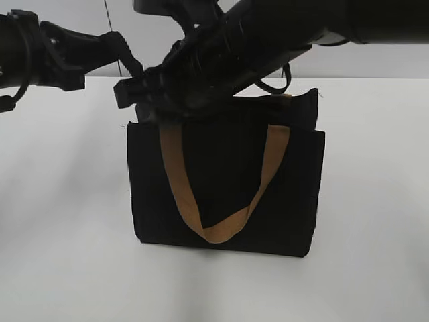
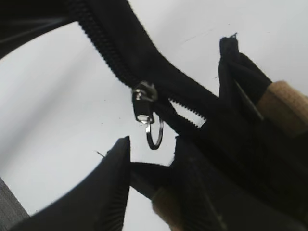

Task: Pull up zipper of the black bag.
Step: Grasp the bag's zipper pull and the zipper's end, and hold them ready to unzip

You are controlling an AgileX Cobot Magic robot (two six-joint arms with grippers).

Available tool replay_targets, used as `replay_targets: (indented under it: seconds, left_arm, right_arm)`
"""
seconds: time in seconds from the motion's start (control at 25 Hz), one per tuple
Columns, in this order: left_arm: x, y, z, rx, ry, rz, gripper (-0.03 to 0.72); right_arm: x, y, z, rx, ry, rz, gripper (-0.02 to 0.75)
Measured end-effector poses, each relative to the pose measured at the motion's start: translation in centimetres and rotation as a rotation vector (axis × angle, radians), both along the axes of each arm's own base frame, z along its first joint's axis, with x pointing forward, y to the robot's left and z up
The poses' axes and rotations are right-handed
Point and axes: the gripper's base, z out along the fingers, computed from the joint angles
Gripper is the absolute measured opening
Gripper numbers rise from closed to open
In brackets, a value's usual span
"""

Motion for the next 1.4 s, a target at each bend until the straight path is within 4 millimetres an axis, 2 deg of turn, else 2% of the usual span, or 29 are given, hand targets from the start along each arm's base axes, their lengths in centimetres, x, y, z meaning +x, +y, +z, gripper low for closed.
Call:
replay_targets:
  seconds: [0.32, 0.76, 0.84, 1.0, 1.04, 1.24, 1.4]
  left_arm:
    - [-0.1, -0.1, 0.1, -0.014, -0.005, -0.014, 0.02]
    - [-0.3, -0.4, 0.4, -0.045, -0.018, -0.05, 0.02]
    - [-0.3, -0.4, 0.5, -0.05, -0.02, -0.056, 0.02]
    - [-0.4, -0.4, 0.5, -0.053, -0.021, -0.058, 0.02]
    - [-0.4, -0.4, 0.5, -0.053, -0.021, -0.058, 0.02]
    - [-0.2, -0.3, 0.3, -0.039, -0.014, -0.04, 0.02]
    - [0.0, 0.0, 0.0, 0.004, 0.0, 0.0, 0.02]
  right_arm:
    - [0.8, 0.4, -0.3, 0.05, -0.037, -0.043, 0.239]
    - [0.9, 0.6, -0.9, 0.075, 0.003, -0.078, 0.238]
    - [1.1, 0.7, -1.1, 0.089, 0.016, -0.1, 0.204]
    - [1.2, 0.8, -1.5, 0.1, 0.038, -0.124, 0.022]
    - [1.2, 0.8, -1.6, 0.1, 0.04, -0.125, 0.001]
    - [1.1, 0.8, -1.4, 0.096, 0.05, -0.121, -0.015]
    - [0.3, 0.3, -0.1, 0.085, 0.05, -0.086, -0.015]
